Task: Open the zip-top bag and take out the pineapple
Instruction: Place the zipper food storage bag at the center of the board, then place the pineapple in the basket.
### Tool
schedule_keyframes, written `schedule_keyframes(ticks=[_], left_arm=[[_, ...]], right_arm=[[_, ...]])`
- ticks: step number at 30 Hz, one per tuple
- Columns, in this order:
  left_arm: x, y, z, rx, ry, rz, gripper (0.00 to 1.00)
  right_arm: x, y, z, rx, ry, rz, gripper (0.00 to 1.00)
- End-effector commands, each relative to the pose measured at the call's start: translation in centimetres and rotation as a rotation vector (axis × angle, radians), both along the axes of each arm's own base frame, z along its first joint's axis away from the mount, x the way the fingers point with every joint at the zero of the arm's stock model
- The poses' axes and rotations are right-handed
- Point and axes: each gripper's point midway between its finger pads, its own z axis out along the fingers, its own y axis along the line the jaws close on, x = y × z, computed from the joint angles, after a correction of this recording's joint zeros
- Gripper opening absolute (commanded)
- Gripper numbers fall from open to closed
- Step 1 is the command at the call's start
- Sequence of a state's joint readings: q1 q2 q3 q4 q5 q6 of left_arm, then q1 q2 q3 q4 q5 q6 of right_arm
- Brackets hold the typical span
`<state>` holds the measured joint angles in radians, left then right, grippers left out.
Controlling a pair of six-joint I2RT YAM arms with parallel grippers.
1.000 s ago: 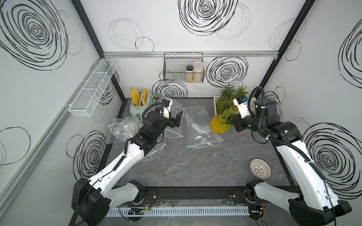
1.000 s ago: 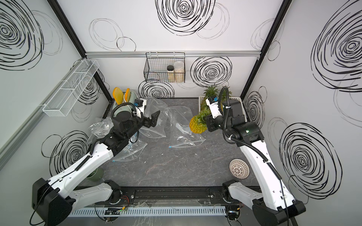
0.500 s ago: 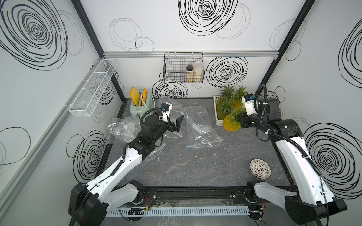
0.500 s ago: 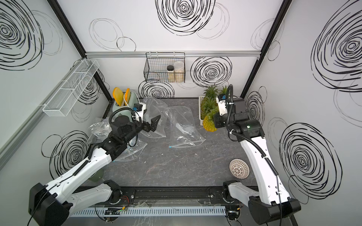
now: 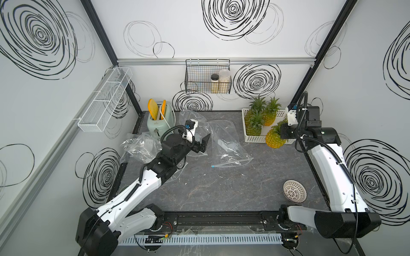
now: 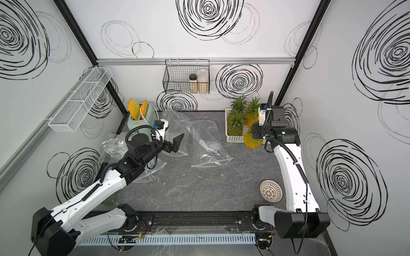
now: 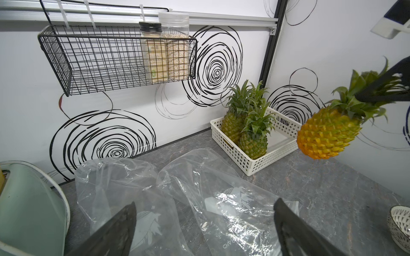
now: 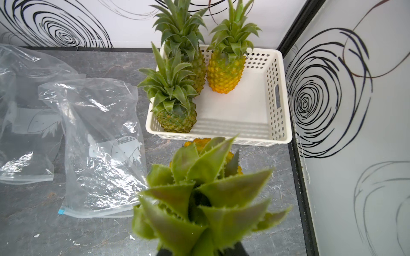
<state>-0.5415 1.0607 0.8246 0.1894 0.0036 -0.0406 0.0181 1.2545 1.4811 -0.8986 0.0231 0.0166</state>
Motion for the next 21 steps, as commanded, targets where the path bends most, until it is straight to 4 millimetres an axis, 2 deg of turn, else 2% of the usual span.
schedule_keyframes(ticks=[1, 7, 13, 21], left_arm=[[-0.1, -0.4, 1.0, -0.020, -0.043, -0.025, 0.99], [-0.2, -0.6, 1.0, -0.025, -0.044, -0.032, 0.98], [0.1, -0.7, 0.4, -0.016, -0.031, -0.025, 0.98], [0.0, -0.9, 0.4, -0.019, -0.027, -0.035, 0.98]], right_arm=[[1.9, -1.8, 4.9, -0.003, -0.175, -0.064, 0.00], [3.9, -3.7, 4.1, 0.005, -0.187, -0.122, 0.00], [6.5, -5.2, 2.3, 0.025, -0.166, -0.154, 0.00], [10.6, -5.6, 2.1, 0.068, -0.199, -0.157, 0.00]])
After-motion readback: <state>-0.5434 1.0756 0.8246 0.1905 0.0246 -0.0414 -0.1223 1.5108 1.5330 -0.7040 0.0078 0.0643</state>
